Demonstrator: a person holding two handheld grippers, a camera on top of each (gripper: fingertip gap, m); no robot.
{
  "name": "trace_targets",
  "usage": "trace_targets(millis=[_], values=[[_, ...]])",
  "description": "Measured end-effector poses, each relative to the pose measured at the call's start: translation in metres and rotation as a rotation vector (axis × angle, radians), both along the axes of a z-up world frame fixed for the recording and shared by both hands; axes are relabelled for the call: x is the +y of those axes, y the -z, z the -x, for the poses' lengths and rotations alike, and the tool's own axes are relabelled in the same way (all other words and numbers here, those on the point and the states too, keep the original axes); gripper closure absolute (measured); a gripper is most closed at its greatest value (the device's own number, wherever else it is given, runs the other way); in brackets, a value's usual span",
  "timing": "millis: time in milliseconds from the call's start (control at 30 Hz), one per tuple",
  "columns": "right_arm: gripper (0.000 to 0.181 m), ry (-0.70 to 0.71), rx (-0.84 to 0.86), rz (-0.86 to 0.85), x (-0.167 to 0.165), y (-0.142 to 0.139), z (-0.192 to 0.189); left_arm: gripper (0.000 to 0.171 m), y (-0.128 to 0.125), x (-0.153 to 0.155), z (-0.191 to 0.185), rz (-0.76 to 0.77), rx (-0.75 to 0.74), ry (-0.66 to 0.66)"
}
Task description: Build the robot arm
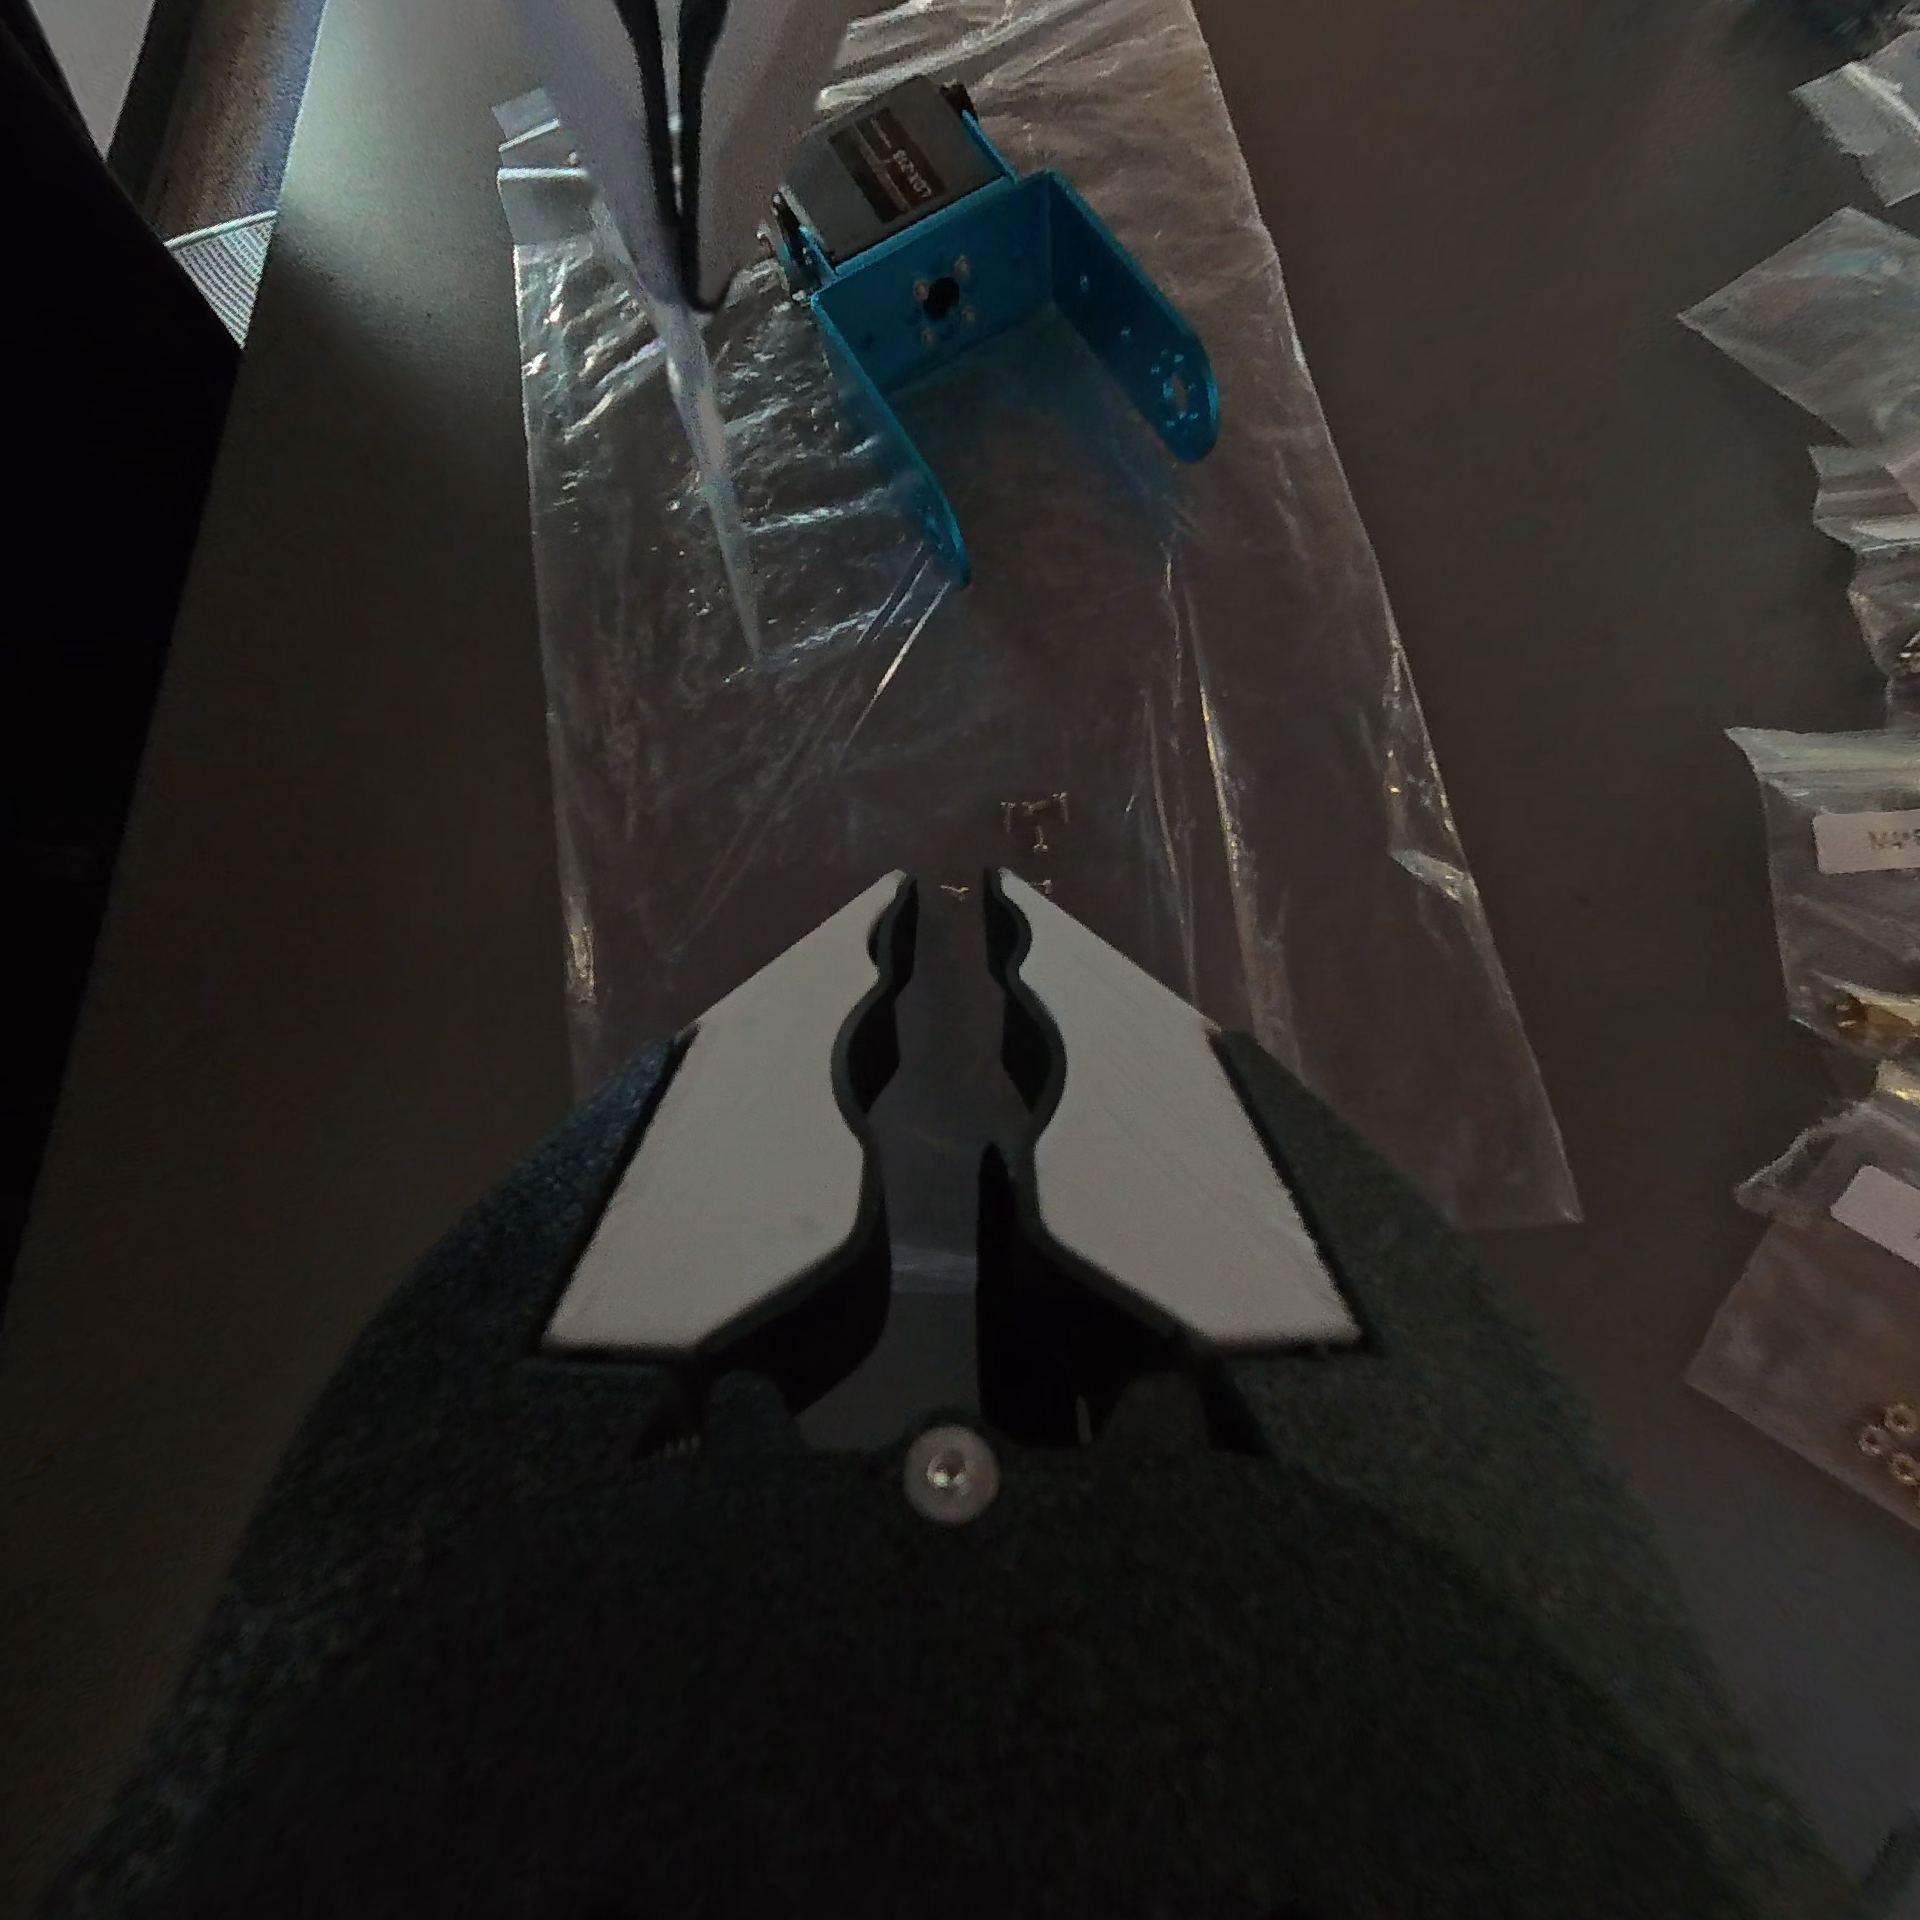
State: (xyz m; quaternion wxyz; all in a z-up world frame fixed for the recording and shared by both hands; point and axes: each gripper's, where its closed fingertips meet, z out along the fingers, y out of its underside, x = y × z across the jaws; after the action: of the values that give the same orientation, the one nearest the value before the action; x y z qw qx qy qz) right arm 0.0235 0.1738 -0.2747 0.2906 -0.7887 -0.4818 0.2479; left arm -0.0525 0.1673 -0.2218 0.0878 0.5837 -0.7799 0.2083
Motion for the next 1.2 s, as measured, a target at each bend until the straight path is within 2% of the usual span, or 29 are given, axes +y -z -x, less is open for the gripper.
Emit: trace_targets(millis=[267,300,500,600,800,1000,1133,1200], values=[[0.174,-0.009,-0.036,-0.042,0.001,0.003,0.0,0.171,0.005,-0.002,-0.013,0.035,-0.016,-0.014],[0.181,-0.027,-0.044,-0.055,-0.001,0.003,0.001,0.171,0.005,-0.001,-0.014,0.034,-0.017,-0.016],[0.181,-0.033,-0.069,-0.083,-0.002,0.002,0.001,0.171,0.005,0.002,-0.018,0.006,-0.012,-0.024],[0.181,-0.003,0.032,-0.059,0.001,-0.014,0.0,0.171,0.005,0.001,-0.021,0.001,-0.007,-0.028],[0.181,0.014,0.128,-0.088,0.003,-0.041,-0.006,0.171,0.006,0.0,-0.023,-0.015,0.003,-0.029],[0.181,-0.056,0.323,-0.157,-0.011,-0.08,0.028,0.171,0.007,-0.005,-0.031,-0.003,0.011,-0.044],[0.181,-0.033,0.283,-0.167,-0.007,-0.07,0.029,0.171,0.008,-0.006,-0.036,-0.01,0.017,-0.042],[0.181,0.004,0.205,-0.136,0.0,-0.055,0.018,0.171,0.007,-0.006,-0.035,-0.015,0.02,-0.038]])
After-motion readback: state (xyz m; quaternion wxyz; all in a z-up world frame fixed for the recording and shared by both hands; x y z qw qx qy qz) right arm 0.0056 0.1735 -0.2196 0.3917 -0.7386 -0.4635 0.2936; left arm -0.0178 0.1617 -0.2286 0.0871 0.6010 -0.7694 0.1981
